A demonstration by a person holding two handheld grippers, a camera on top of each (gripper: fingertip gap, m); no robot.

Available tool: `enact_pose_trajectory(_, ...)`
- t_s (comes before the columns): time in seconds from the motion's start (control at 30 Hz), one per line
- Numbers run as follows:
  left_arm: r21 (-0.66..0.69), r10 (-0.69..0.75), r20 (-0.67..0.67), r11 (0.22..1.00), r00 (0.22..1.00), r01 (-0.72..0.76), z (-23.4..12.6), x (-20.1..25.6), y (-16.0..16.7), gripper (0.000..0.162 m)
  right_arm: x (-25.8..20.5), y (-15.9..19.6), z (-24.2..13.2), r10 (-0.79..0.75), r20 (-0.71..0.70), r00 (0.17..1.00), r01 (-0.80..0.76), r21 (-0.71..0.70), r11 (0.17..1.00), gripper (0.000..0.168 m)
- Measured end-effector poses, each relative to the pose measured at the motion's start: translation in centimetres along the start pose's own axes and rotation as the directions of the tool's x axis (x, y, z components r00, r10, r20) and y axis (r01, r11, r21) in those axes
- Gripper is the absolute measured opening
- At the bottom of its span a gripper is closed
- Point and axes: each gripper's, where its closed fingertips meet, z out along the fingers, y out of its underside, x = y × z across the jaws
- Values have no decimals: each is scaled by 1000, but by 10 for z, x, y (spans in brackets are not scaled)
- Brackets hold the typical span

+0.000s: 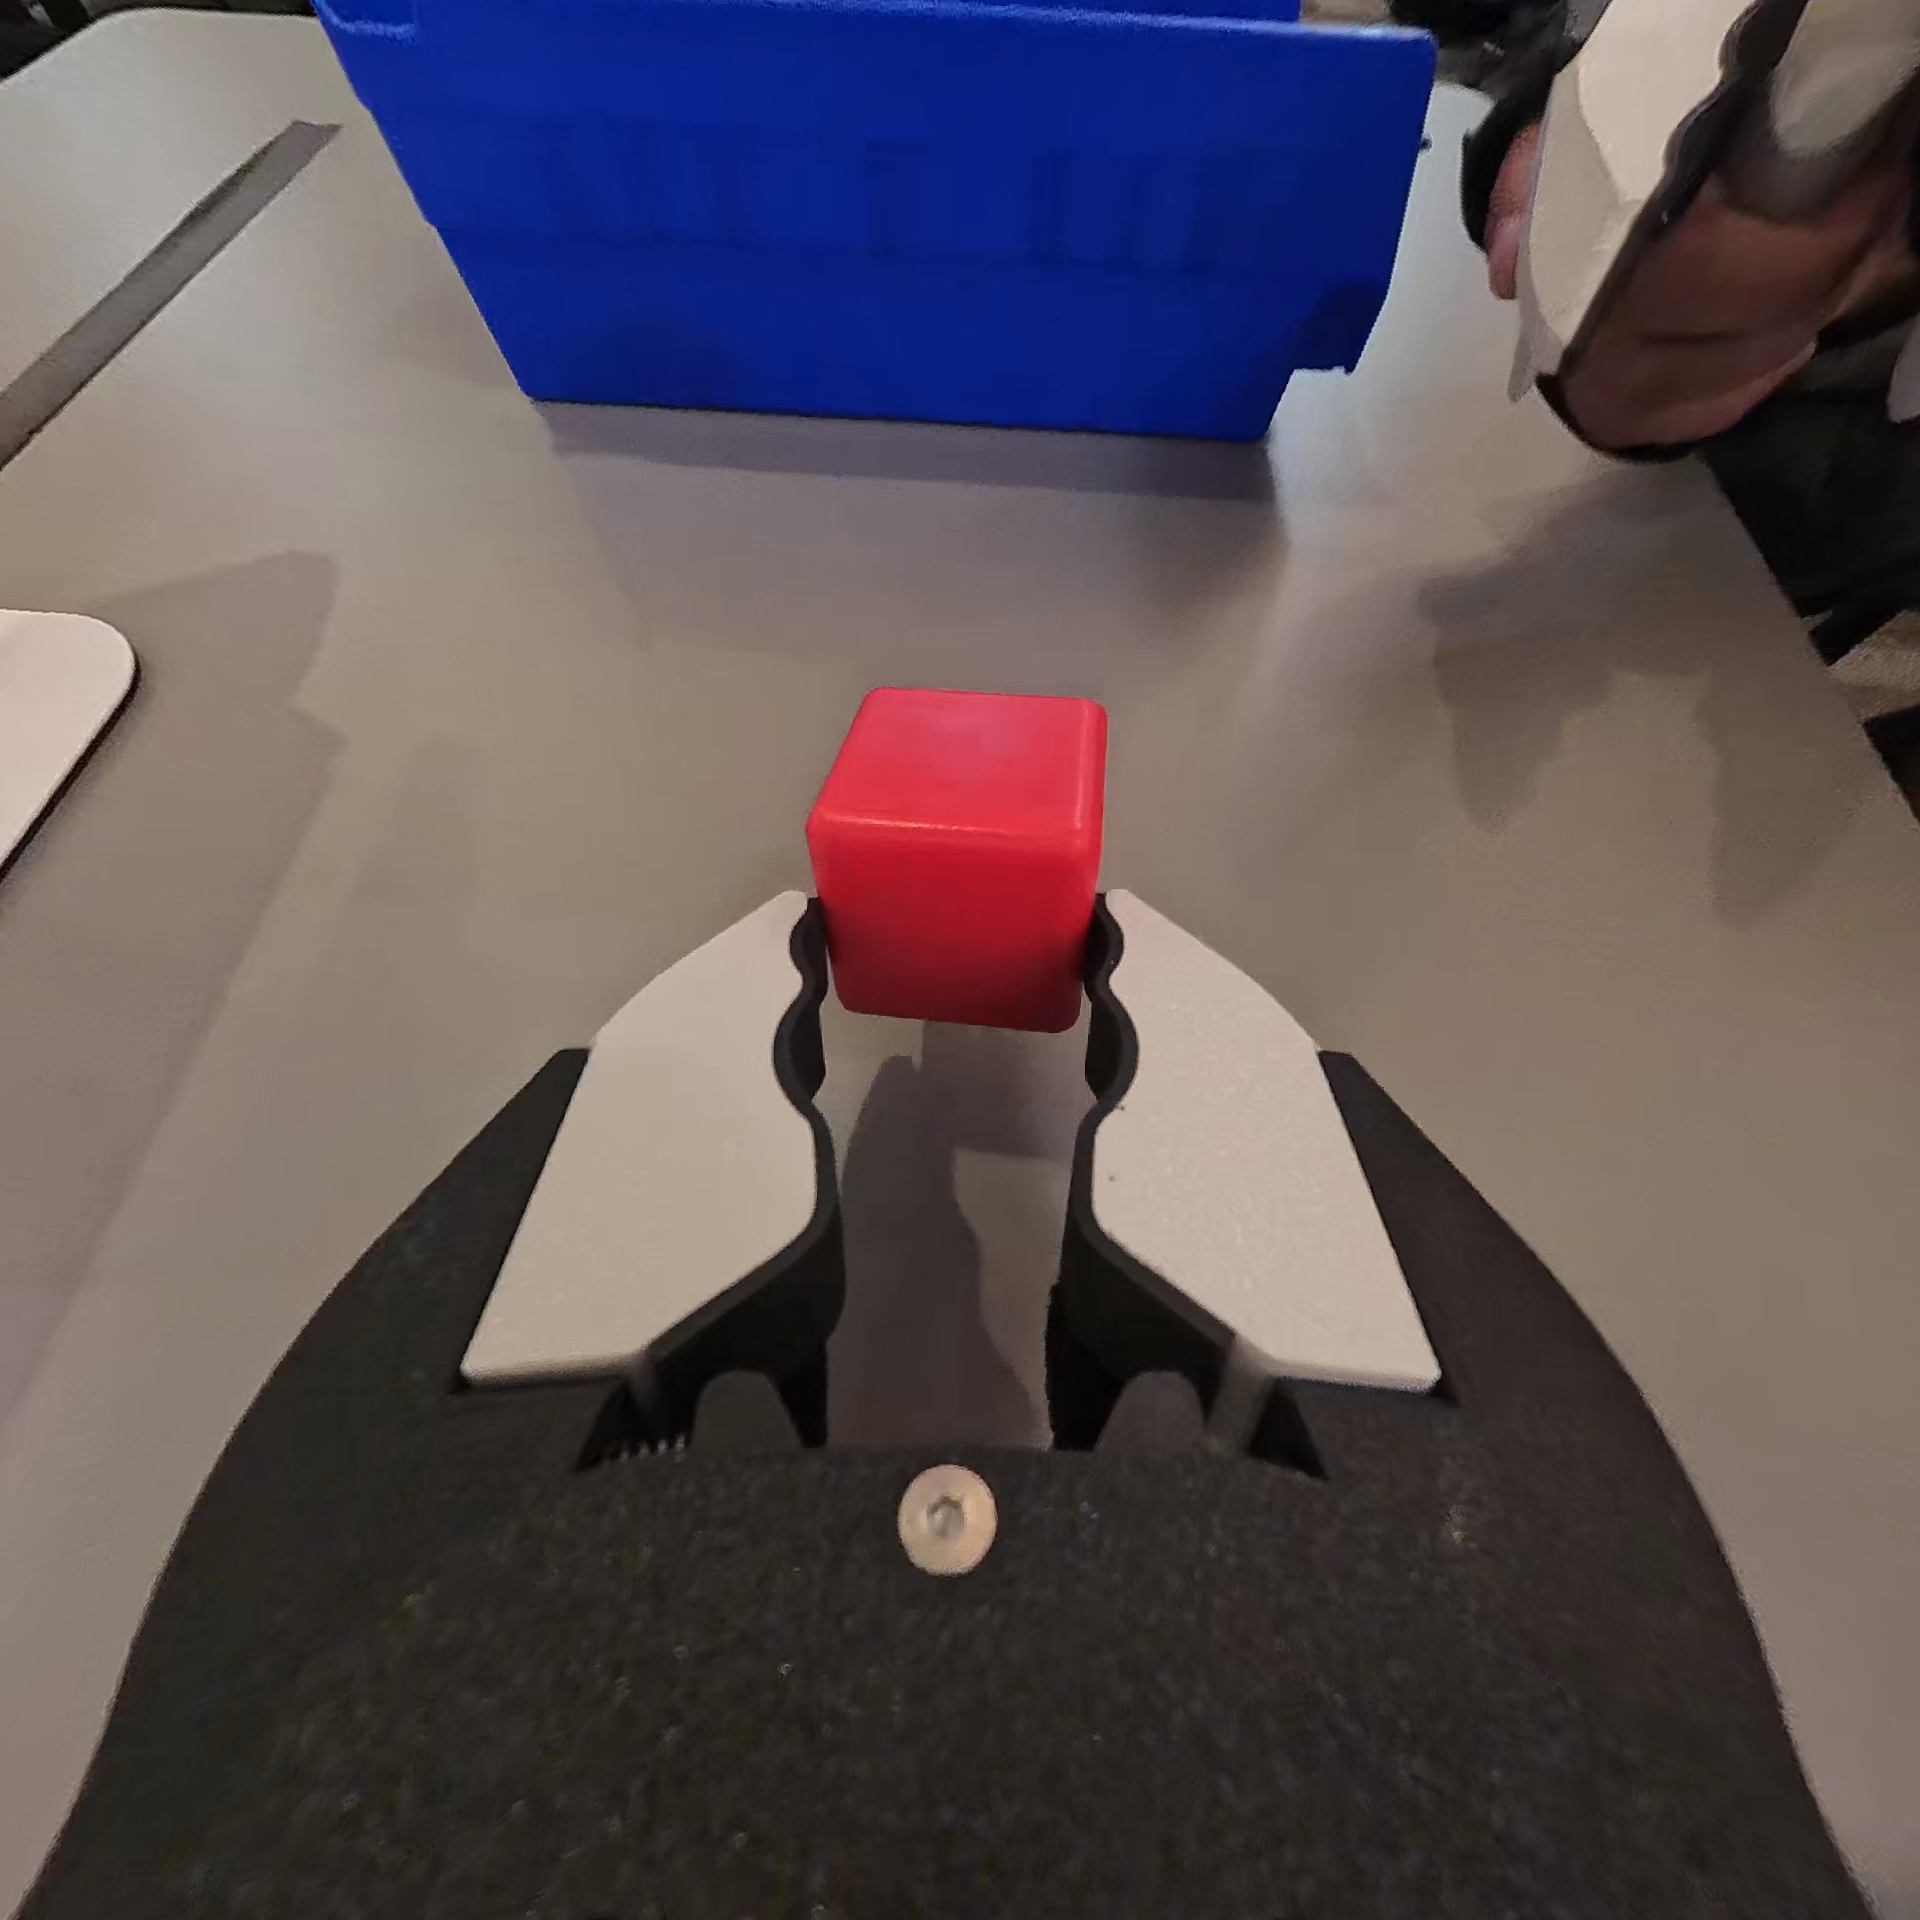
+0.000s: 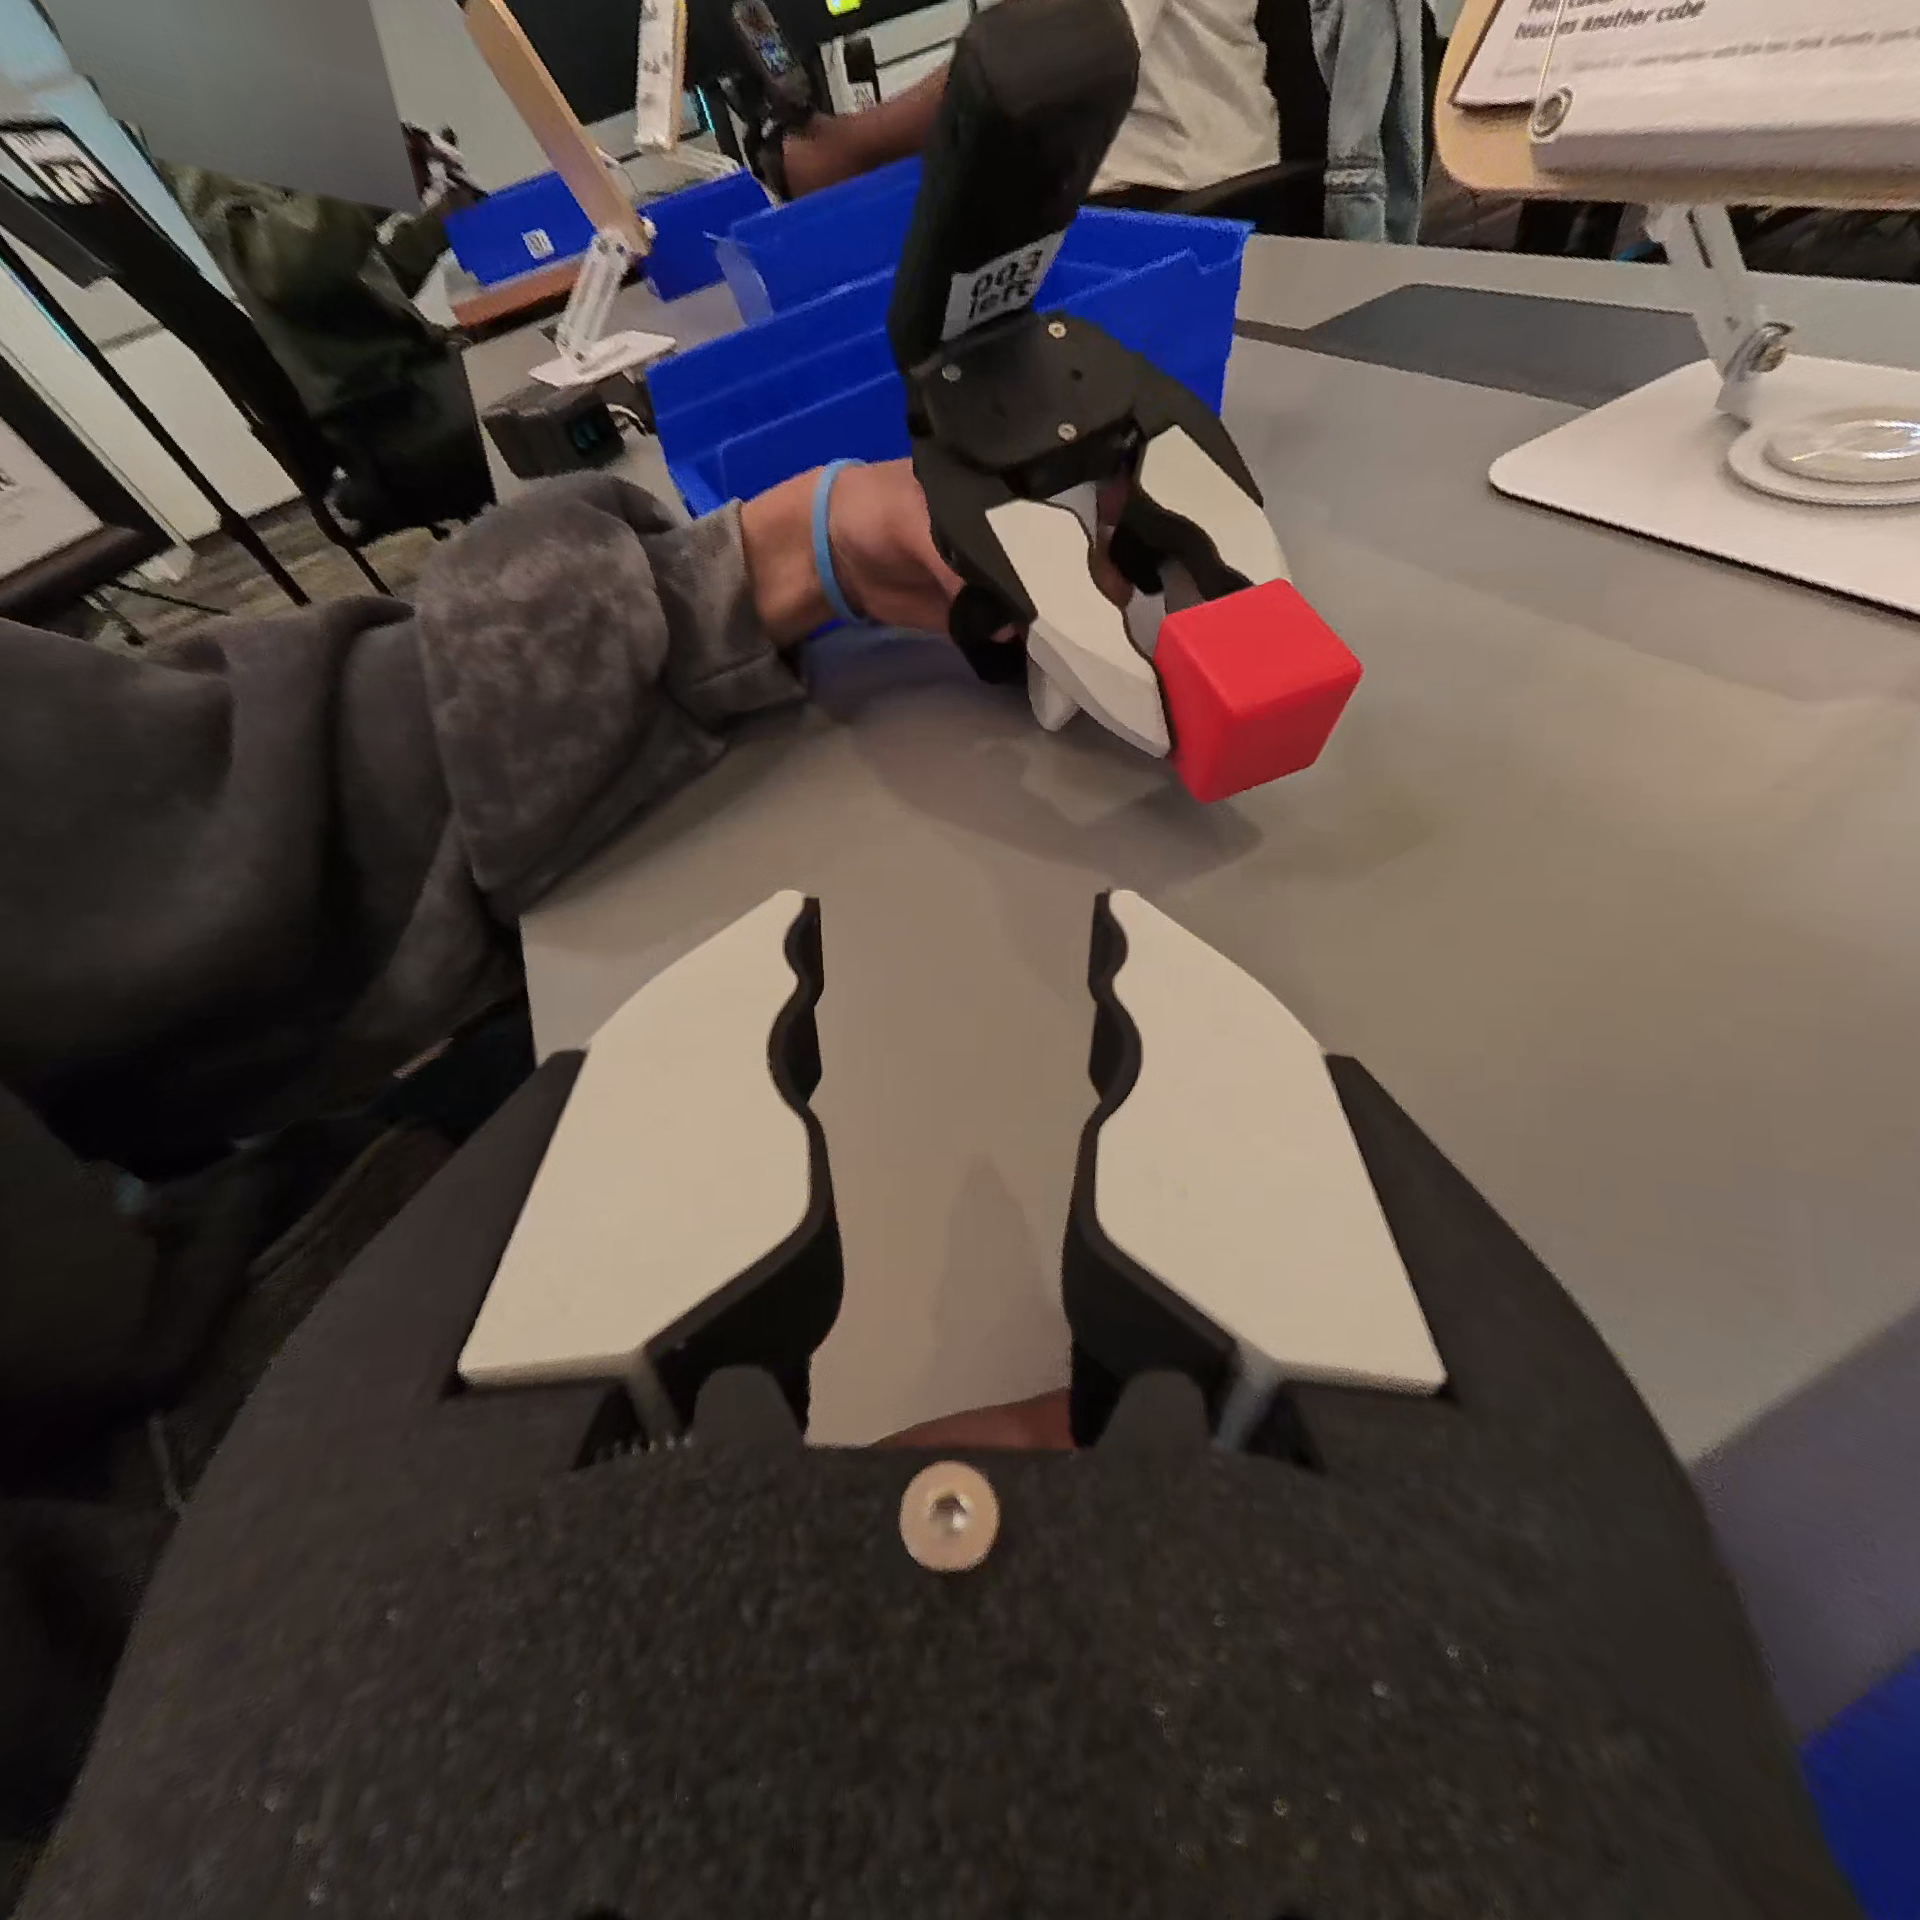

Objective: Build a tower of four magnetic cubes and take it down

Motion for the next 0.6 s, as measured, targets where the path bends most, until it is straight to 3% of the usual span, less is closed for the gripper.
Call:
enact_pose_trajectory(0.33, -149, -23, 18, 989, 1000, 25, 8, -4, 23, 47, 5, 11, 1, 3, -29, 1000, -4, -62, 998, 51)
enact_pose_trajectory(0.6, -225, -71, 42, 971, 997, 79, 6, -8, 39, 47, 20, 5, 15, -78, -100, 992, 57, -195, 979, 57)
